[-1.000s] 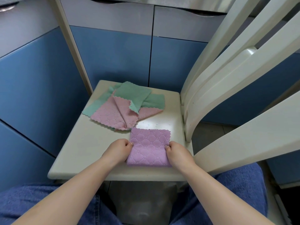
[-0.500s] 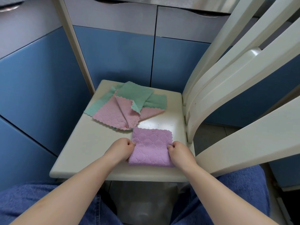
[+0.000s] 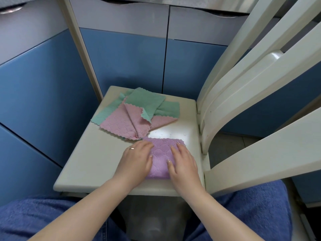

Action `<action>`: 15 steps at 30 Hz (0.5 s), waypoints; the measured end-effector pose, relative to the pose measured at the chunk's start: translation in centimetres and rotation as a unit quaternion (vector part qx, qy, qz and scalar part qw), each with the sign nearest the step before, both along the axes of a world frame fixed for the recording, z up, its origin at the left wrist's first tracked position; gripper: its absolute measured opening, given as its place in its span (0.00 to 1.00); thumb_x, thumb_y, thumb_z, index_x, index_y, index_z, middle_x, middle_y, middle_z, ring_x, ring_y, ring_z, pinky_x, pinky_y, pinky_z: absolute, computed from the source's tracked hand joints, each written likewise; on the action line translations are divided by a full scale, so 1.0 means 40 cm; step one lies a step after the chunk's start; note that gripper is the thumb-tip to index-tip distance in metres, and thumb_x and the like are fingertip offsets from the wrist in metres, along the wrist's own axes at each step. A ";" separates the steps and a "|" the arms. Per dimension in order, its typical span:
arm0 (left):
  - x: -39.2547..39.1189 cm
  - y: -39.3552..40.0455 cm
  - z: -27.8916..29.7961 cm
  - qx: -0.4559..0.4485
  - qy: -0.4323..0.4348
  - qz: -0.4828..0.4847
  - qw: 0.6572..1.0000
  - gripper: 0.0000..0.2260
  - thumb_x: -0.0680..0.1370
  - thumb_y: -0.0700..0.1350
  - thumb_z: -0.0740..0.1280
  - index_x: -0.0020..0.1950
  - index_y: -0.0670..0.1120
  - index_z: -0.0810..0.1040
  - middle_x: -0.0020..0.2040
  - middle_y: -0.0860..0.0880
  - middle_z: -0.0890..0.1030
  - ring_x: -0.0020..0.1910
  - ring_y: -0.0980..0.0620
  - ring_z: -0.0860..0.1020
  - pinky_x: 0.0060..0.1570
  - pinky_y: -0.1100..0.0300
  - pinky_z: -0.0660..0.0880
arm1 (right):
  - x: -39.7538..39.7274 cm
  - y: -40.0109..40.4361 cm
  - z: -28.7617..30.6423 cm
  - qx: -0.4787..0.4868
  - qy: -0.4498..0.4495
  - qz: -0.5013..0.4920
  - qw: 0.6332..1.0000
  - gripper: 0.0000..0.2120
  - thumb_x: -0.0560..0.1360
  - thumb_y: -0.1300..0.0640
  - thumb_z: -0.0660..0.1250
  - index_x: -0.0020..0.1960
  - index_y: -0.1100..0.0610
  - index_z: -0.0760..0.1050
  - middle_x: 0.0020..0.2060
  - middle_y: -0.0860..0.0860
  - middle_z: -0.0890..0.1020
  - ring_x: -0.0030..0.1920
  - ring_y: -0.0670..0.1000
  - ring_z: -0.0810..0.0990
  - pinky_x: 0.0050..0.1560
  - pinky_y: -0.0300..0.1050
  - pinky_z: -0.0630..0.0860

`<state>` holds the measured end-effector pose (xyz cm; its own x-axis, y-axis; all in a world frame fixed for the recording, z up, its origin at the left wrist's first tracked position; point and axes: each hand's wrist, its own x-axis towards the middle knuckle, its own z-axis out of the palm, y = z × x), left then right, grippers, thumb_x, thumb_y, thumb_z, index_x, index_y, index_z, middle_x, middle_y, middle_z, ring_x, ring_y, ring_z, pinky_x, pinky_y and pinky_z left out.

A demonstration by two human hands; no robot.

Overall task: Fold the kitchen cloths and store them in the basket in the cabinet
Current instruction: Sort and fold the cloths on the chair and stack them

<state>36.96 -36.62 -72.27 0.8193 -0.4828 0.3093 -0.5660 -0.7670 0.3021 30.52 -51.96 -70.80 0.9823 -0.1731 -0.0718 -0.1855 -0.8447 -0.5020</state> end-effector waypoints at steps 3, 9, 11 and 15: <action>0.016 -0.070 -0.006 0.092 0.023 -0.024 0.995 0.22 0.71 0.46 0.54 0.58 0.41 0.80 0.59 0.44 0.81 0.60 0.45 0.78 0.57 0.47 0.74 | 0.069 0.015 -0.015 -0.075 0.038 0.037 0.996 0.22 0.81 0.52 0.50 0.75 0.50 0.55 0.77 0.48 0.51 0.76 0.49 0.46 0.73 0.56 0.44; 0.027 -0.074 -0.052 0.222 0.143 0.039 0.964 0.39 0.67 0.55 0.29 0.78 0.48 0.47 0.78 0.47 0.47 0.77 0.48 0.47 0.73 0.47 0.47 | 0.094 -0.021 -0.079 -0.135 0.083 0.091 0.983 0.29 0.77 0.40 0.40 0.76 0.45 0.45 0.77 0.48 0.45 0.76 0.49 0.42 0.72 0.61 0.42; 0.032 -0.073 -0.058 0.224 0.147 0.053 0.962 0.39 0.67 0.57 0.29 0.78 0.49 0.45 0.78 0.48 0.44 0.77 0.49 0.45 0.73 0.46 0.45 | 0.088 -0.031 -0.089 -0.131 0.074 0.083 0.985 0.34 0.72 0.35 0.34 0.76 0.43 0.43 0.77 0.48 0.43 0.76 0.48 0.41 0.73 0.60 0.40; 0.034 -0.058 -0.066 0.204 0.168 0.077 0.961 0.40 0.67 0.61 0.31 0.78 0.50 0.45 0.78 0.46 0.43 0.77 0.49 0.43 0.73 0.48 0.41 | 0.082 -0.041 -0.096 -0.131 0.080 0.043 0.987 0.41 0.65 0.31 0.31 0.76 0.43 0.44 0.77 0.50 0.40 0.76 0.49 0.39 0.72 0.59 0.39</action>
<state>38.33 -38.96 -74.92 0.9117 -0.3720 -0.1741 -0.3588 -0.9277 0.1031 33.81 -53.61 -74.64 0.9741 -0.1219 -0.1905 -0.1658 -0.9576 -0.2354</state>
